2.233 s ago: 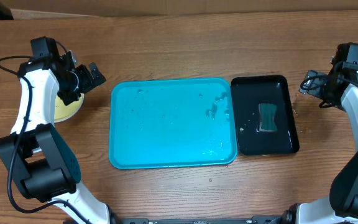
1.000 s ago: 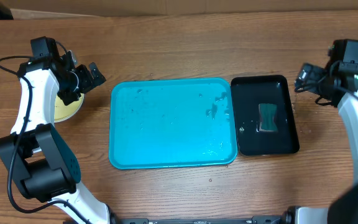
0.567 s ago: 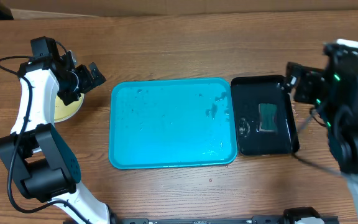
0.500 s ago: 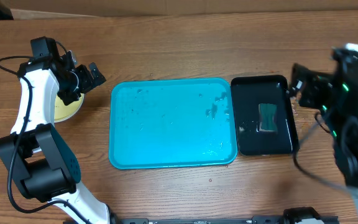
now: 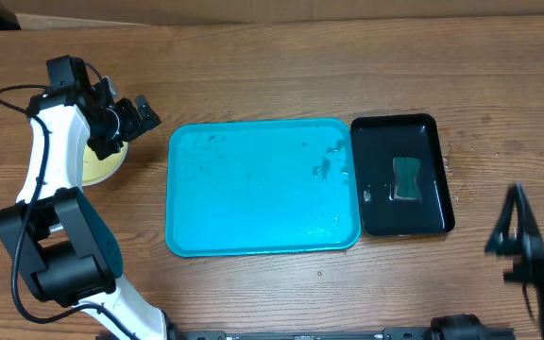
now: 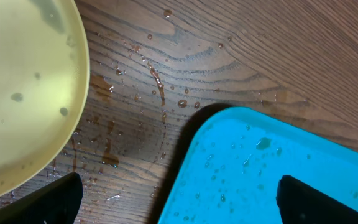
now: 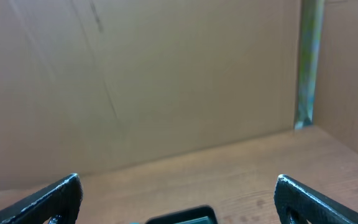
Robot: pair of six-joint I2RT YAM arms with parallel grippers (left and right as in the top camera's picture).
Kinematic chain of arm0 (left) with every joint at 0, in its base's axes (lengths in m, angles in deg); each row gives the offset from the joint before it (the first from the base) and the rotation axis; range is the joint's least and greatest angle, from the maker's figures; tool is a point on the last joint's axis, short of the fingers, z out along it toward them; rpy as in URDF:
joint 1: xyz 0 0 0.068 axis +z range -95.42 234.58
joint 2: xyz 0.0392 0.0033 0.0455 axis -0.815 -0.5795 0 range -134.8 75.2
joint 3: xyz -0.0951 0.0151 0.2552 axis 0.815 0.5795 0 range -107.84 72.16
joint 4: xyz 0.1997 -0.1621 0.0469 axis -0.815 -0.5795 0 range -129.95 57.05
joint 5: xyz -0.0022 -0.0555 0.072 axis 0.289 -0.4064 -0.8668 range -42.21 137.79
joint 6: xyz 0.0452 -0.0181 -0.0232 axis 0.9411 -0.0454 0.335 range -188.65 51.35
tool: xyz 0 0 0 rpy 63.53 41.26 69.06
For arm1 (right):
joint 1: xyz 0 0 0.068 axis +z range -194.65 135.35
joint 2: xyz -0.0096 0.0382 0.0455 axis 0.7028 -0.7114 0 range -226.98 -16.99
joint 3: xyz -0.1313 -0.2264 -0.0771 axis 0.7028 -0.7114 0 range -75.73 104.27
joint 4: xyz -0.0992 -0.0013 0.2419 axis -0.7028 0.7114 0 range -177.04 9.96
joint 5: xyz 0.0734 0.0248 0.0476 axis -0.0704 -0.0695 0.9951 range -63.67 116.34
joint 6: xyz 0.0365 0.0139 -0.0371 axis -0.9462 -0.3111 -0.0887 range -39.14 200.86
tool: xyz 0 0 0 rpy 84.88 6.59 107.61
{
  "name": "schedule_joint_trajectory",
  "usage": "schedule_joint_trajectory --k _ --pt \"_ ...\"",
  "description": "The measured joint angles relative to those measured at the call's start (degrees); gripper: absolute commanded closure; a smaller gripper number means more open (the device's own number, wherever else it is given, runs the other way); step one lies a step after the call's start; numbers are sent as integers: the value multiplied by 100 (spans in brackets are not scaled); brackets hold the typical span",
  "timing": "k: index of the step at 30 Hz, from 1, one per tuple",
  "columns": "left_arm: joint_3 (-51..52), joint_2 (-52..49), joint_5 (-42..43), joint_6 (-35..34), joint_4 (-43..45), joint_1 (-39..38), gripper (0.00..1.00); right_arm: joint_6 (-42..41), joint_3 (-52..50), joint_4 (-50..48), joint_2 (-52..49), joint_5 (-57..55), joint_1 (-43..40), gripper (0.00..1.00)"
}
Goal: Clean dirty plates on tray and stack at the side
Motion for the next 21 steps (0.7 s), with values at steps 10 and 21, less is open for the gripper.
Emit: schedule_joint_trajectory --k 10,21 --pt "2 0 0 0 2 0 0 -2 -2302 -1626 1768 173 -37 0" --pt "9 0 2 0 2 0 0 -4 -4787 -5200 1950 844 -221 0"
